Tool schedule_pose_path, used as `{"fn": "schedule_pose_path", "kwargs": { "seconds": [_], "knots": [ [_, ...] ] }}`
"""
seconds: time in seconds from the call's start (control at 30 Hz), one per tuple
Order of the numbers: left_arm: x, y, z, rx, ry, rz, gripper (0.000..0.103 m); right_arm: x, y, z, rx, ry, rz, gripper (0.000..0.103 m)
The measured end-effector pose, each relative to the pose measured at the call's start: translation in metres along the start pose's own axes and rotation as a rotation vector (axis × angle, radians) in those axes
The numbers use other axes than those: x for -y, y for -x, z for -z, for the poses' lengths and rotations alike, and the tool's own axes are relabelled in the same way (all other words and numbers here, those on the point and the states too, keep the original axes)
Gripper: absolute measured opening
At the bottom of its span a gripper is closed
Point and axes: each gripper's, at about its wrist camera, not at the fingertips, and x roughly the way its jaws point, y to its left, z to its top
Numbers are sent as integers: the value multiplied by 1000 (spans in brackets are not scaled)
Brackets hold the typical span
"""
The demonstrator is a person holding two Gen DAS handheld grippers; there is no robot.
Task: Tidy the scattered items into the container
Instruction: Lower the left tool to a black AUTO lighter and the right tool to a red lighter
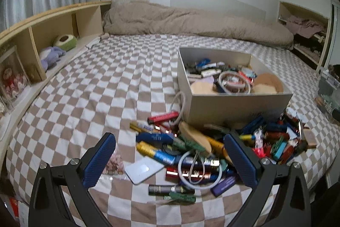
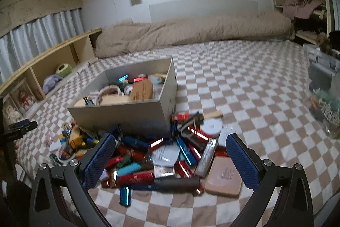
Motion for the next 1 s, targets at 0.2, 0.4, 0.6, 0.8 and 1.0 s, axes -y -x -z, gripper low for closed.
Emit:
{"fn": "schedule_pose_path", "kwargs": {
  "seconds": [0.2,0.4,0.6,0.8,1.0],
  "knots": [
    [-1,-16,22,-56,7,-6,103,-6,-14,21,-58,36,2,103],
    [-3,-33,42,-114,24,-21,103,-10,-32,41,-124,54,-2,103],
    [-8,-47,56,-176,64,-40,103,-21,-49,57,-187,77,-18,103],
    [-12,-53,71,-224,90,-49,103,-39,-64,65,-226,139,-58,103],
    [-5,-61,83,-281,49,-58,103,-55,-78,67,-244,189,-105,103]
  ]
}}
